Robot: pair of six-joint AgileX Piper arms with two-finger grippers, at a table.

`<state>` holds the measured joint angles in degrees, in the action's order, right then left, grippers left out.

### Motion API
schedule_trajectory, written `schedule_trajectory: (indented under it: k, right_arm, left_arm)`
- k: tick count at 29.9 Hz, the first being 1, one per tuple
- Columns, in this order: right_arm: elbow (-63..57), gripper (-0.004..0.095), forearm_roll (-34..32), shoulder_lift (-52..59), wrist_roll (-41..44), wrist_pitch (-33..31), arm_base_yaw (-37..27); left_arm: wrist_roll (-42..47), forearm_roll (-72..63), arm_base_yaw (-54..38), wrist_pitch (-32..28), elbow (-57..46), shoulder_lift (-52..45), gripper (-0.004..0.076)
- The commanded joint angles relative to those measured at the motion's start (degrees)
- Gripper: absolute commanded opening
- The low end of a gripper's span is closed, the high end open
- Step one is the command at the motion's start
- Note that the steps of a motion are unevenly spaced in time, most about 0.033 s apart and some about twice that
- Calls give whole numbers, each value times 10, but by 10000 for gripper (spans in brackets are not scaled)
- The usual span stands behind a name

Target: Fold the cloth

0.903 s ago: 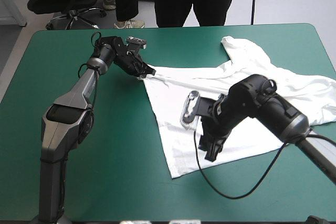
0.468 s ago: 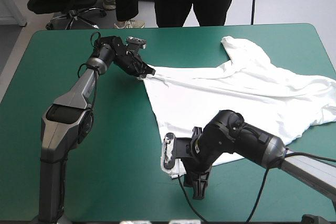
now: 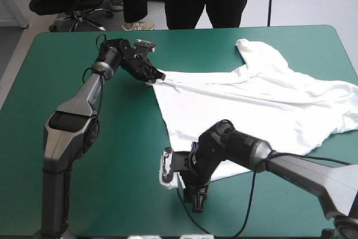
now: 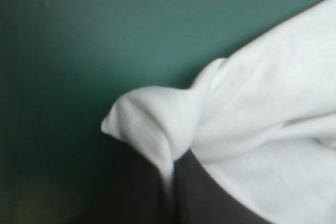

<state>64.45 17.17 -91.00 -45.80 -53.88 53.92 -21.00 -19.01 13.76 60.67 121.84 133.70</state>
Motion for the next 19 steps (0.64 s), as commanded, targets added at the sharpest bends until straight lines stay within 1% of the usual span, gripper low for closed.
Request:
schedule_trajectory:
  k: [1,10,12,14,17,19]
  right_arm:
    - [13,590,15,7,-10,32,1]
    - [13,589,15,-45,-10,34,1]
    - [13,562,15,-52,-7,34,1]
    - [13,494,14,-54,-7,35,1]
    - [13,331,10,-59,1,36,0]
    - [13,223,-4,-64,16,36,-1]
  left_arm:
    - [-1,-12,0,1,11,-34,-17]
    - [-3,-27,0,-1,11,-34,-17]
    - [-3,-28,0,-1,11,-34,-17]
    - [-3,-28,0,-1,11,-34,-17]
    - [-3,-29,0,-1,11,-34,-17]
    - [-3,-29,0,-1,11,-34,-17]
